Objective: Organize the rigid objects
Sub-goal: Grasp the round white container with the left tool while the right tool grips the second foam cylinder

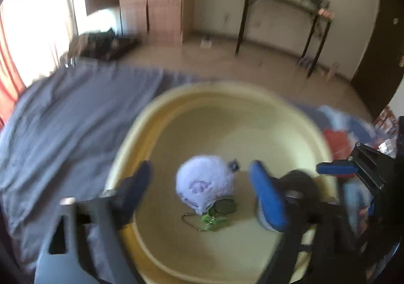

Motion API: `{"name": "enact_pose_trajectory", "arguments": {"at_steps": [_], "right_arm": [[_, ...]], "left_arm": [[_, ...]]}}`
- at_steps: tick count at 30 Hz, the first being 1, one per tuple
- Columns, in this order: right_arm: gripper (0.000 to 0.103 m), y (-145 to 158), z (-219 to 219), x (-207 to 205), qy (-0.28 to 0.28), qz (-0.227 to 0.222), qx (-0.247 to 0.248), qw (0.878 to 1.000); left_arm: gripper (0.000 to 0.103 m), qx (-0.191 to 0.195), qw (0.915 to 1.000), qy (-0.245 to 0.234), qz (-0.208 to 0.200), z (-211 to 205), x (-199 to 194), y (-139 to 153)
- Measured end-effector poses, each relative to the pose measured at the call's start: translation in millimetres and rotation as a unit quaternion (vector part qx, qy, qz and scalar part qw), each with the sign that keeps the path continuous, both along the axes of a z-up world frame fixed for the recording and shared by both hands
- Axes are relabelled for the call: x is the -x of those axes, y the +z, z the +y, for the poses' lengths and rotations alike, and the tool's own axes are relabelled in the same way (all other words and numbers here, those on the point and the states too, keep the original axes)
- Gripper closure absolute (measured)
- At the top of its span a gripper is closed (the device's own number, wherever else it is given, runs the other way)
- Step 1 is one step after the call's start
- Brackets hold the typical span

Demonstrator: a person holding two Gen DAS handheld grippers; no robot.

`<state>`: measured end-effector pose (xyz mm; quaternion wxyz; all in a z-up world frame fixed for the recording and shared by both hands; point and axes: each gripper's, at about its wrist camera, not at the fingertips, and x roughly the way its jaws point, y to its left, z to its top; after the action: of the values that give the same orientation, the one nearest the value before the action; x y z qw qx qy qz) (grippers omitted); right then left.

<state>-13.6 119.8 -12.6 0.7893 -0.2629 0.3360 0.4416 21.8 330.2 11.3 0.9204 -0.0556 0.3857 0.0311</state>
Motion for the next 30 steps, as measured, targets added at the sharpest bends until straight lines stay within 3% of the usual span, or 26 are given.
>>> {"name": "enact_pose_trajectory", "arguments": {"at_steps": [3, 5, 8, 11, 15, 19, 21, 26, 30], "right_arm": [[0.000, 39.4, -52.5, 11.3, -0.040, -0.022, -0.054, 0.998], [0.000, 77.7, -111.4, 13.1, -0.091, -0.035, -0.118, 0.988], [0.000, 125.1, -208.0, 23.6, -0.169, -0.070, -0.172, 0.968], [0.000, 145.5, -304.4, 45.2, -0.250, -0.111, -0.178, 0.945], [0.000, 123.7, -402.2, 70.8, -0.358, -0.109, -0.148, 0.916], [0.000, 82.5, -454.1, 77.3, -0.412, -0.068, -0.136, 0.899], [0.000, 69.7, -462.5, 72.3, -0.421, -0.054, -0.133, 0.896], [0.000, 46.6, -471.2, 53.8, -0.429, -0.027, -0.142, 0.892], [0.000, 46.2, -465.2, 53.7, -0.399, -0.042, -0.133, 0.906]], "left_arm": [[0.000, 0.005, 0.9990, -0.016, -0.041, -25.3, 15.0, 32.6], [0.000, 0.015, 0.9973, -0.041, -0.059, -48.8, 17.8, 45.5], [0.000, 0.013, 0.9936, -0.091, -0.065, -103.0, 13.3, 50.6], [0.000, -0.001, 0.9873, -0.153, -0.041, -161.3, -0.6, 39.8], [0.000, 0.003, 0.9796, -0.201, 0.007, -228.2, -27.7, 12.3], [0.000, -0.011, 0.9703, -0.241, 0.013, -279.0, -38.9, -3.3], [0.000, -0.005, 0.9627, -0.270, 0.018, -300.1, -47.3, -9.8], [0.000, -0.052, 0.9540, -0.293, 0.036, -332.7, -64.7, -24.5], [0.000, -0.068, 0.9528, -0.293, 0.039, -337.9, -71.1, -35.1]]}}
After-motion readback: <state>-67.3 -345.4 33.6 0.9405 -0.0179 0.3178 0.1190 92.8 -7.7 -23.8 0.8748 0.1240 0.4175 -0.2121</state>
